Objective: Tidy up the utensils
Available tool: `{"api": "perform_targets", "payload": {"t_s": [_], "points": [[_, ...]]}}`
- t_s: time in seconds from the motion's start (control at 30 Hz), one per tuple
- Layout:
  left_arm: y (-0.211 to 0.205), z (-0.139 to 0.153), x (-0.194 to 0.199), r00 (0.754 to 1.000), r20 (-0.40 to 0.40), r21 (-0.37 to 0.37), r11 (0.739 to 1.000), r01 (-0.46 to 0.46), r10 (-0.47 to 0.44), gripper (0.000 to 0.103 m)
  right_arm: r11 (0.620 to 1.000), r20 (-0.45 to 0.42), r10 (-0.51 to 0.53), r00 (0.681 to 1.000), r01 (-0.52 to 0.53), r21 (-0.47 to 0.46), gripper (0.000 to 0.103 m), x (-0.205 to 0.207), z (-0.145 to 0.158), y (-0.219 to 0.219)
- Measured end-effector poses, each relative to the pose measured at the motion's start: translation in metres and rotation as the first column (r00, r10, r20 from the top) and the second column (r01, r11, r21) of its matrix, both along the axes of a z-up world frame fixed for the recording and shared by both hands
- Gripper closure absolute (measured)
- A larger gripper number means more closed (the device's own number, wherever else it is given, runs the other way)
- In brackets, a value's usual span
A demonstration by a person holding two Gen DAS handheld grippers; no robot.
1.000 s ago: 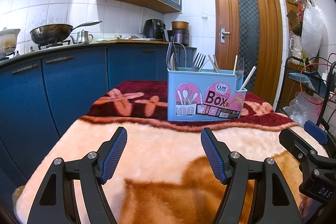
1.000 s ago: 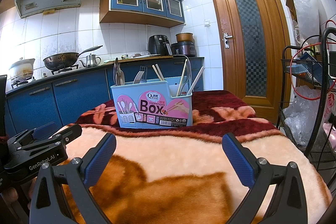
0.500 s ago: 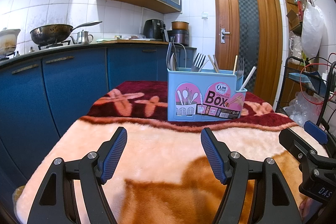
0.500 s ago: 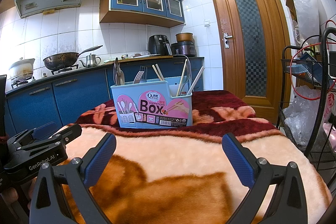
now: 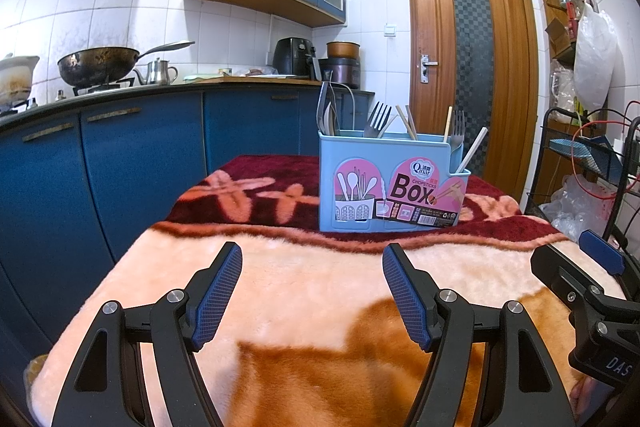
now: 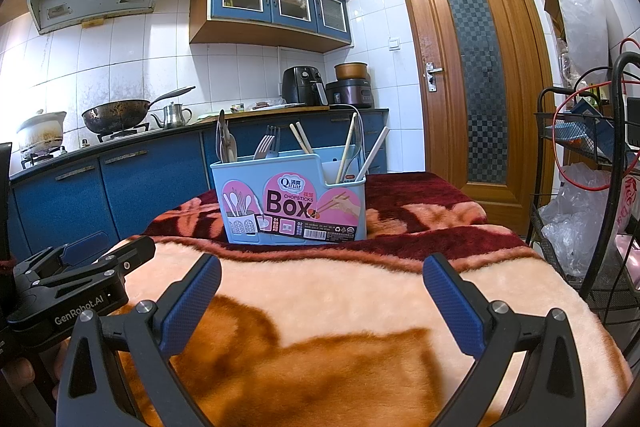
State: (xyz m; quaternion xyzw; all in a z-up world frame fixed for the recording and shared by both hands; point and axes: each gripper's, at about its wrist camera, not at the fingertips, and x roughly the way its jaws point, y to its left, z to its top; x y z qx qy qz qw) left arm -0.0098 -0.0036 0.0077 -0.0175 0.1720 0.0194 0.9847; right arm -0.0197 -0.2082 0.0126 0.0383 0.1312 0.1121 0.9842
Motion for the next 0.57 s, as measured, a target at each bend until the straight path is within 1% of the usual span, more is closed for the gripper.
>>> {"api": "perform_targets", "payload": {"t_s": [0.57], "points": [[0.0003, 0.0015, 0.0017, 1.000, -0.004, 0.000, 1.000, -0.001, 0.001, 0.029, 1.000, -0.013, 0.001, 1.000, -0.002, -0.004, 0.000, 0.0012, 0.0003, -0.0006]]}}
